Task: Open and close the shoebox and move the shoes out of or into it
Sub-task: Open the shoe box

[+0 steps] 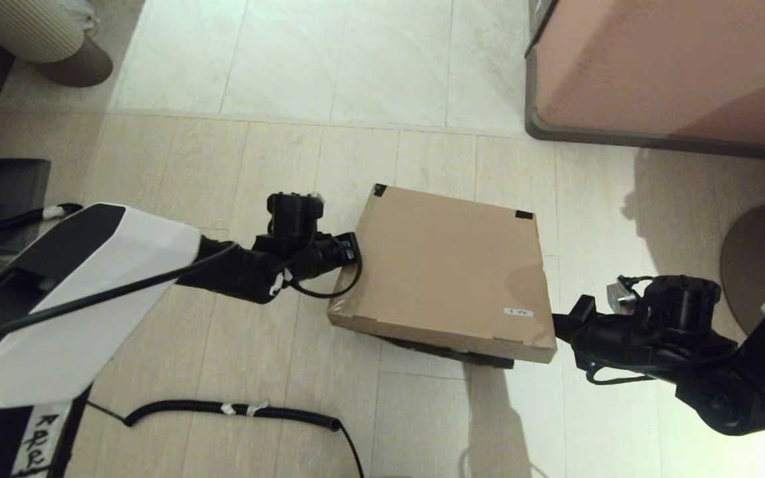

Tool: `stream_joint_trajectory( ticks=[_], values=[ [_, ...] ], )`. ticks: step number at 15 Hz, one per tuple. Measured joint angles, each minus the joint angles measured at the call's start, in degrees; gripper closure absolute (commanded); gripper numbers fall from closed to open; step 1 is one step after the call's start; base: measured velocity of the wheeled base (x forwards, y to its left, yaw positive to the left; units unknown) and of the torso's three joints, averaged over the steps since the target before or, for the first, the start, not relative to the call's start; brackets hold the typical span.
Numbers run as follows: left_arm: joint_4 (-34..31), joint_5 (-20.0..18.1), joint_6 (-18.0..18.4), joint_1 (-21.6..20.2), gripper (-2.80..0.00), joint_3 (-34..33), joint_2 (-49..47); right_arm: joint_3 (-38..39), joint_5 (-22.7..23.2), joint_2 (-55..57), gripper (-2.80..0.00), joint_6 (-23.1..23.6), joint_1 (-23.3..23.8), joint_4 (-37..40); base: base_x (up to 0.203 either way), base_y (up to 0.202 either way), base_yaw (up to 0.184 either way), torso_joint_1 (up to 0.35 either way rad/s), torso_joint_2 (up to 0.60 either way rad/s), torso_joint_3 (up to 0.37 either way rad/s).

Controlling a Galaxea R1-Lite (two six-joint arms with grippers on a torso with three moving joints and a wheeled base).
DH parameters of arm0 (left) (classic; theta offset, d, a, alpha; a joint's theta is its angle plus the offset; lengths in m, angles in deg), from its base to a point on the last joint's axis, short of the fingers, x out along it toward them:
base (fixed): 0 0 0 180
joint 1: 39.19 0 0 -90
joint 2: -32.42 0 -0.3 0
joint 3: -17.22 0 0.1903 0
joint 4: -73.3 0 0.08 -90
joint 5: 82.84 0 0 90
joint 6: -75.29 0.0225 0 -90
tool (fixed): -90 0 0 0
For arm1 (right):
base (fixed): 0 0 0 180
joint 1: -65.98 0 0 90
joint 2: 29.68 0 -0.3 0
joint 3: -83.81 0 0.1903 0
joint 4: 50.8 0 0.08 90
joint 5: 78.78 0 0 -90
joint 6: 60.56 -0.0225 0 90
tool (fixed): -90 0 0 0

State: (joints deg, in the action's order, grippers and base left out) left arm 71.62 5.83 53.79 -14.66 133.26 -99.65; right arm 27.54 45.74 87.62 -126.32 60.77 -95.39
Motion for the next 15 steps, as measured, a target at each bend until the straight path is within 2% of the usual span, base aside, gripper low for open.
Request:
stream_joint_trajectory(
  ticks=[3,12,15],
  values=[
    [-1.7,0.0,0.0,0.2,0.0,1.8,1.3,0.6,3.2,-3.0,0.0,-3.9,0.1,1.7,0.0,0.0,0.0,0.0,0.0,0.0],
    [-6.9,0.2,-0.7,0.9,0.0,9.1,2.0,3.9,4.7,-9.4,0.0,-4.3,0.1,4.8,0.0,0.0,0.0,0.0,0.0,0.0],
    [-7.9,0.8,-1.7,0.5,0.0,12.1,2.0,2.5,4.8,-12.7,0.0,-4.4,0.1,8.8,0.0,0.0,0.0,0.0,0.0,0.0]
  ],
)
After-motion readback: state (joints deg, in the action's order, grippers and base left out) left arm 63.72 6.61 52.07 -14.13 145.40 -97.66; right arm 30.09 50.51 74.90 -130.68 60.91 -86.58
